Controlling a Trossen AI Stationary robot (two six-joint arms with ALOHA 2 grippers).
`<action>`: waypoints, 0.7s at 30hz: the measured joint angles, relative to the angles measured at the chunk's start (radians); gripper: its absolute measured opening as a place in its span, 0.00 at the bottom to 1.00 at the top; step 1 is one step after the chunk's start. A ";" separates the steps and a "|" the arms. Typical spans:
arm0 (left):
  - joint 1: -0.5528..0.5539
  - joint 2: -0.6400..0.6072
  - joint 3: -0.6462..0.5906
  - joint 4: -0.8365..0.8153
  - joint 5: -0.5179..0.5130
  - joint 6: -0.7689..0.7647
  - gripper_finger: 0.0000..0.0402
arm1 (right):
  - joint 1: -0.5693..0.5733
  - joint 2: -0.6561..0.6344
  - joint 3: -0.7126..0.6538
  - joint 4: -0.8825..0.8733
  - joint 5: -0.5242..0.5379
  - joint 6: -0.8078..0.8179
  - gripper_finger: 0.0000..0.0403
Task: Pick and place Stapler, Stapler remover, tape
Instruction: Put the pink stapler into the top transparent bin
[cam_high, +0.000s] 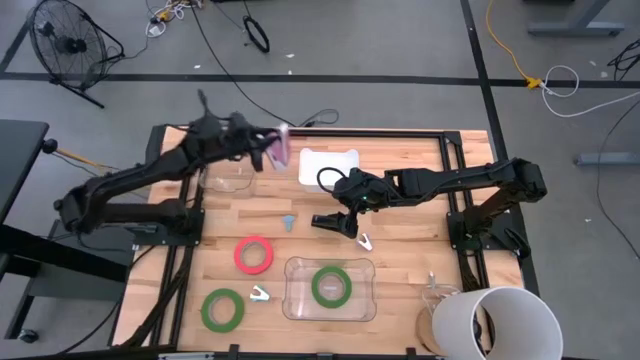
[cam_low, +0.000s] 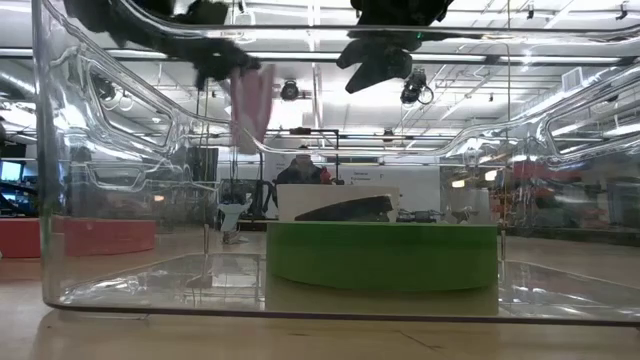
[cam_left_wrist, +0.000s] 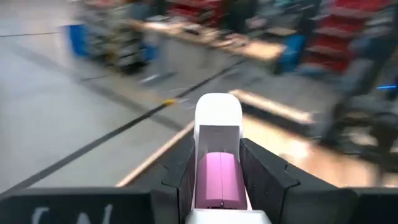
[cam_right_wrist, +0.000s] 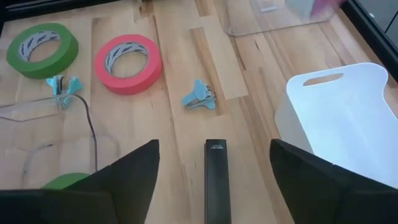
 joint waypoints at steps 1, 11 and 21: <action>0.013 -0.030 0.000 -0.042 -0.035 0.003 0.29 | 0.000 0.000 0.000 0.000 0.000 0.000 0.73; 0.063 -0.243 0.000 -0.396 -0.409 0.030 0.29 | 0.000 0.000 0.000 0.000 0.000 0.000 0.69; 0.064 -0.242 -0.011 -0.473 -0.653 0.012 0.29 | 0.000 0.000 0.000 0.013 0.044 -0.006 0.69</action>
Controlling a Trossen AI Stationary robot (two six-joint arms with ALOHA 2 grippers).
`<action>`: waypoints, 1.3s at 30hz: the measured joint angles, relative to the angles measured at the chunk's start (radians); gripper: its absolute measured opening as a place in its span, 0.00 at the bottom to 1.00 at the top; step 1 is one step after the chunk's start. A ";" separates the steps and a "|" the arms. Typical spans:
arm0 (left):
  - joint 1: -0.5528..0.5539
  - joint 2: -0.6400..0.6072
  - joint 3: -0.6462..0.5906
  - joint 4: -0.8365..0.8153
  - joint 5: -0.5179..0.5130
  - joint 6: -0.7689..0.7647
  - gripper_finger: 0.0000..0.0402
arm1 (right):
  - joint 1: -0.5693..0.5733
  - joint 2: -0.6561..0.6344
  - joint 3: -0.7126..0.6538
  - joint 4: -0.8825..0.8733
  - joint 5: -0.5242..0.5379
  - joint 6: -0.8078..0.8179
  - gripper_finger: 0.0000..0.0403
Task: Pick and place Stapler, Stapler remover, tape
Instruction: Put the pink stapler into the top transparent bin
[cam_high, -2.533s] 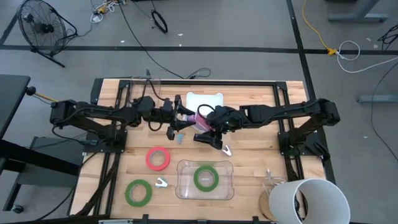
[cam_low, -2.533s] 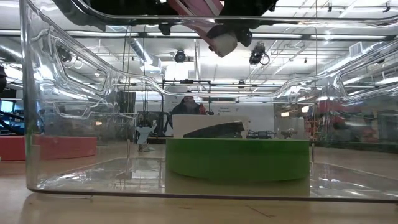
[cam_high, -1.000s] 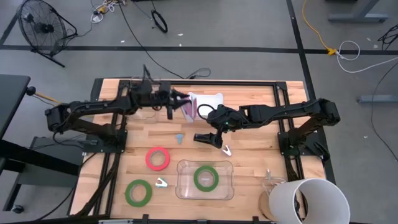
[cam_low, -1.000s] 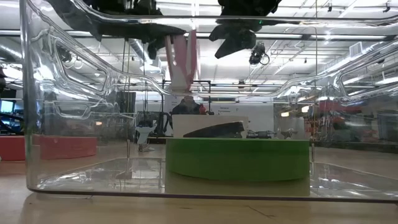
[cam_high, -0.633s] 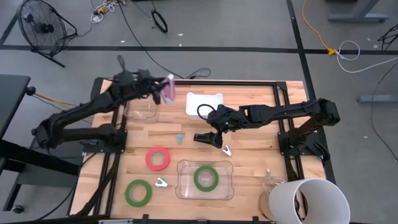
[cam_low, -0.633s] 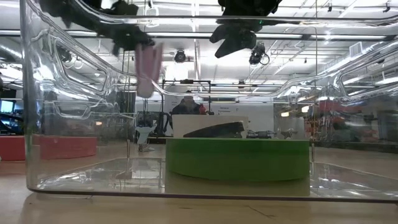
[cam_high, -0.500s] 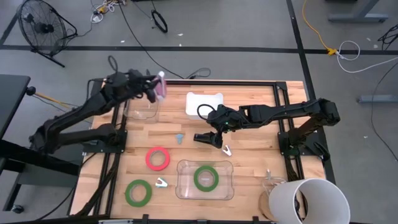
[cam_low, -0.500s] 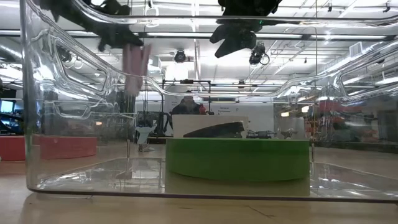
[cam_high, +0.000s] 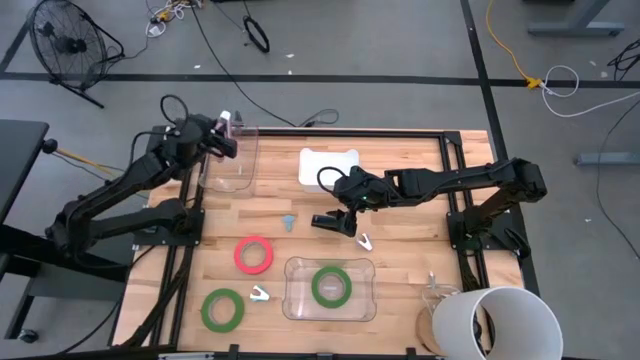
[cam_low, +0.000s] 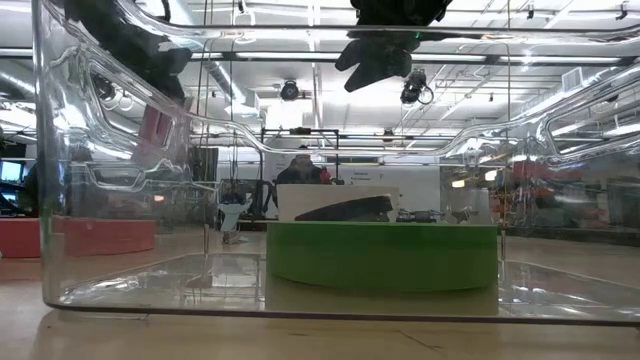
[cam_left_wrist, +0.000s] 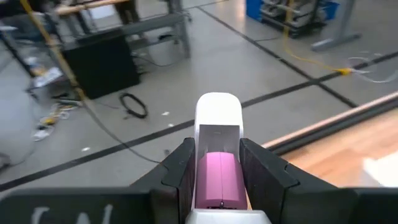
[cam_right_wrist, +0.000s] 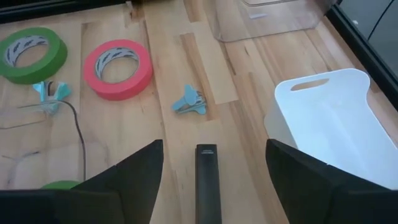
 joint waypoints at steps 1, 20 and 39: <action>0.007 0.000 -0.014 0.003 -0.006 0.000 0.29 | 0.000 0.000 0.000 0.000 0.000 0.000 0.69; 0.210 0.048 -0.435 0.750 0.185 0.026 0.29 | 0.005 0.000 0.000 0.001 0.001 -0.009 0.69; 0.228 0.389 -0.472 1.093 0.149 0.030 0.29 | 0.007 0.000 0.000 0.041 0.001 -0.012 0.69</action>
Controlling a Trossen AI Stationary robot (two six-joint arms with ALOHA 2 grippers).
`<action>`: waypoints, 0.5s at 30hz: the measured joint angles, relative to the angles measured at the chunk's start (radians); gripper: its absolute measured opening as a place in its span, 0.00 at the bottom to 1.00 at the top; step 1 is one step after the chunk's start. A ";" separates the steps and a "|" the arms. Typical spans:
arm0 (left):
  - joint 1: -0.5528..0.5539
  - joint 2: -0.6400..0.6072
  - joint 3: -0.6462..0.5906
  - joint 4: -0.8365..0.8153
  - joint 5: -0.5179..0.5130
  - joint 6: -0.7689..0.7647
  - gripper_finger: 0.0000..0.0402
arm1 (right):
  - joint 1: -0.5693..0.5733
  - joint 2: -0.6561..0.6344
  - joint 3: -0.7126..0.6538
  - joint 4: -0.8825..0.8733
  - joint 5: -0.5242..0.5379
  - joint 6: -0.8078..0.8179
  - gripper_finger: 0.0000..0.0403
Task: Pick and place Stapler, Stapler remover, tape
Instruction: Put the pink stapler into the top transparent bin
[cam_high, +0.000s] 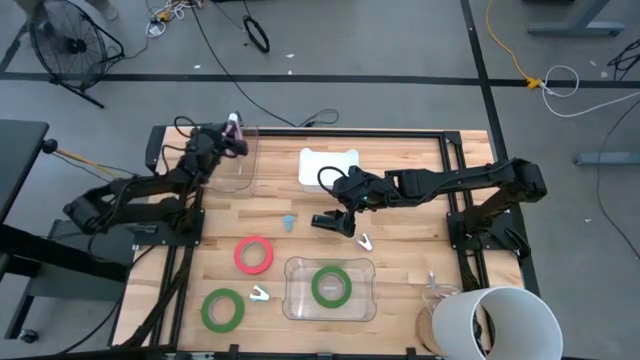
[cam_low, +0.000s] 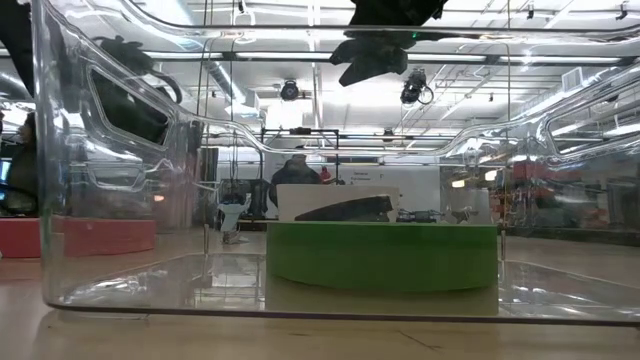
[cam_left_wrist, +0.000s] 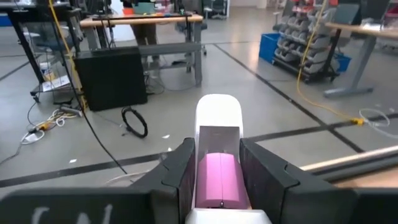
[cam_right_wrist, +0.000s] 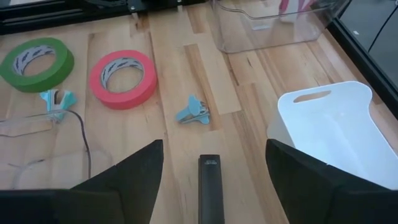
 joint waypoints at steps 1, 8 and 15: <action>0.002 0.014 0.000 0.015 0.000 -0.005 0.29 | 0.000 0.000 0.000 0.000 0.000 0.000 0.69; 0.001 0.058 0.004 0.015 0.101 -0.056 0.29 | 0.000 0.000 0.000 0.000 0.000 0.000 0.69; -0.017 0.058 0.006 -0.033 0.111 -0.085 0.29 | 0.000 0.000 0.000 0.001 0.000 -0.001 0.69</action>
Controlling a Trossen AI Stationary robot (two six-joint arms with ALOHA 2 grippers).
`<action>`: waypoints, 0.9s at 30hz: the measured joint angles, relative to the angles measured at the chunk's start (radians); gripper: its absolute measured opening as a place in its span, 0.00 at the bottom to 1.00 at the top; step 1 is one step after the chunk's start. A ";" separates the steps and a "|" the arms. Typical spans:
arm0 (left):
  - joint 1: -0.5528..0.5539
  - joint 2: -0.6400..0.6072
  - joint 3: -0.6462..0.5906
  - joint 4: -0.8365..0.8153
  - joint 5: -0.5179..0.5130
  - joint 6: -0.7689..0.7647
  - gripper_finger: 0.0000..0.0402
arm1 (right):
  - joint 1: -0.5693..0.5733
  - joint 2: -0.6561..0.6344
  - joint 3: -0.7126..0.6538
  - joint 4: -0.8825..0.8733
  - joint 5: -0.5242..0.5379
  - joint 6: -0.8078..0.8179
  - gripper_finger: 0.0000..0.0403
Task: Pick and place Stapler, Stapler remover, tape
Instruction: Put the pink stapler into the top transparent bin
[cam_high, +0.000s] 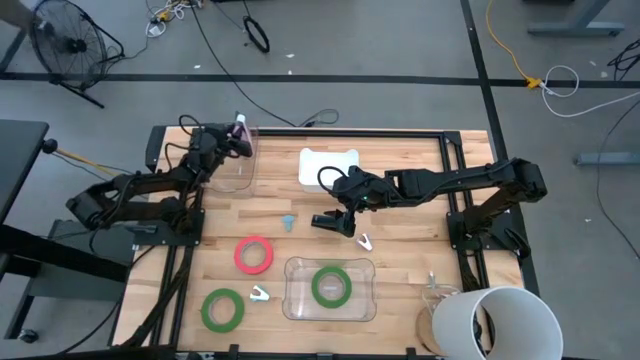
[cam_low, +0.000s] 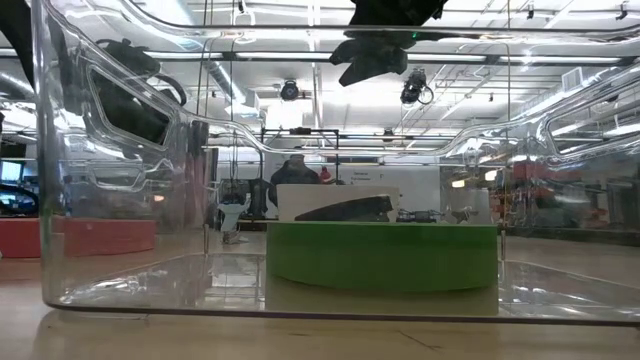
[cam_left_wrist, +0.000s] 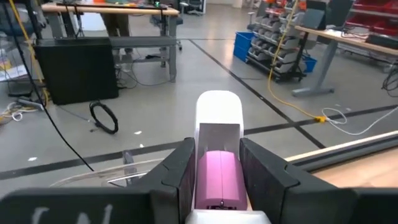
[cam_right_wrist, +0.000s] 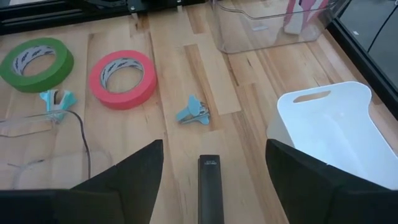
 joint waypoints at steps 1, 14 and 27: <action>0.000 0.000 0.000 -0.004 0.008 -0.008 0.29 | 0.000 0.000 0.000 0.000 0.000 -0.001 0.69; -0.029 0.005 -0.007 -0.204 0.174 -0.098 0.40 | 0.000 0.000 0.000 0.002 0.000 -0.007 0.69; -0.070 0.003 -0.008 -0.205 0.197 -0.085 0.41 | 0.000 0.000 0.000 0.005 0.030 -0.008 0.69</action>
